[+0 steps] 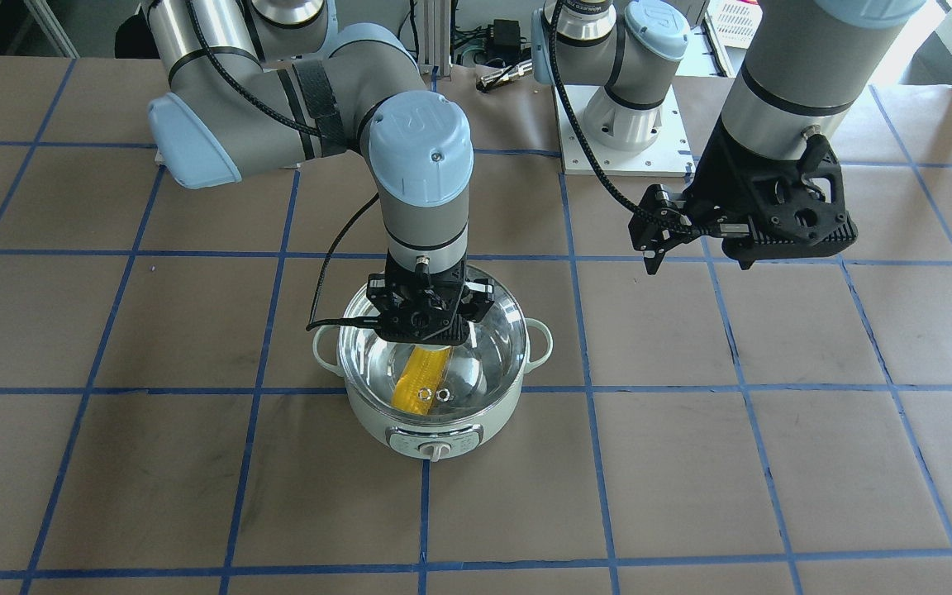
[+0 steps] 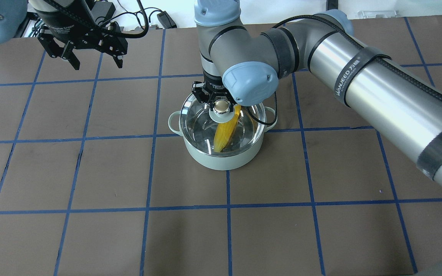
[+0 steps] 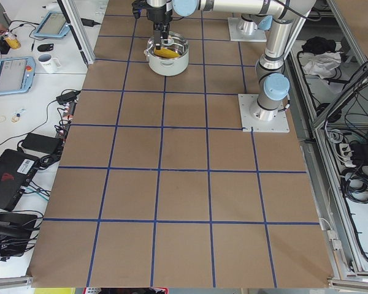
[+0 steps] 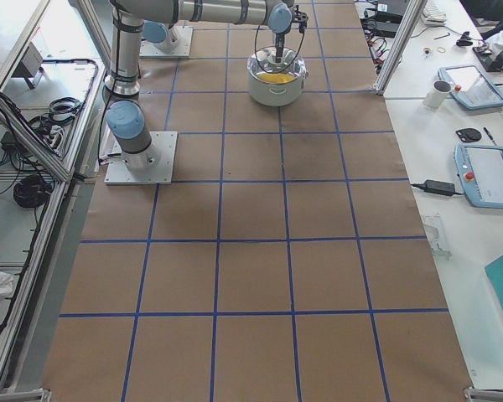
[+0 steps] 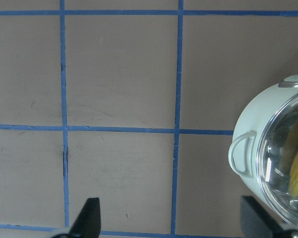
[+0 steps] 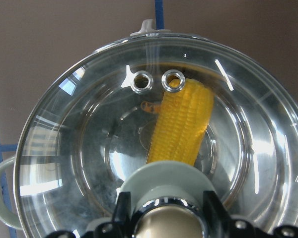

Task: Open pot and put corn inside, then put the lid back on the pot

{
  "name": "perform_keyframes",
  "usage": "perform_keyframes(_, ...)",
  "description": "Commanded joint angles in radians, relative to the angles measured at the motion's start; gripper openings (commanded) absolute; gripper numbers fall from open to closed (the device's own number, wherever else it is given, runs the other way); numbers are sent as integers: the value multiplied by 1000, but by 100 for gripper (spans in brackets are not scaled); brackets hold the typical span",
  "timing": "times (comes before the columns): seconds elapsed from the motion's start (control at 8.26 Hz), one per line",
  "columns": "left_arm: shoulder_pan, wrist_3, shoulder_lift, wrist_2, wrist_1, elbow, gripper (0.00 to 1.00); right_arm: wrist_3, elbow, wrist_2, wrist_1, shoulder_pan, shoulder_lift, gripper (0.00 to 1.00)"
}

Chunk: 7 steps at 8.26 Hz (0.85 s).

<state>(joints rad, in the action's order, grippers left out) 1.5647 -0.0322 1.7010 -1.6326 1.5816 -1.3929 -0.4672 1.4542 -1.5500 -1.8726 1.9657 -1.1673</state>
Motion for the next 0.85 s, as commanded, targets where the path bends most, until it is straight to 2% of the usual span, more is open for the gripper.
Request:
perform_keyframes(0.0,0,0,0,0,0,0,100,10,0,-7,-39,-11,-11,100)
perform_keyframes(0.24,0,0,-3,2,0,0,100,97,0,8,-16,-111,-104,100)
perform_keyframes(0.48,0,0,-3,1,0,0,100,203,0,25,163,-219,-234,100)
perform_keyframes(0.61,0,0,-3,0,0,0,100,307,0,28,264,-311,-306,100)
perform_keyframes(0.73,0,0,-3,0,0,0,100,412,0,56,314,-388,-354,100)
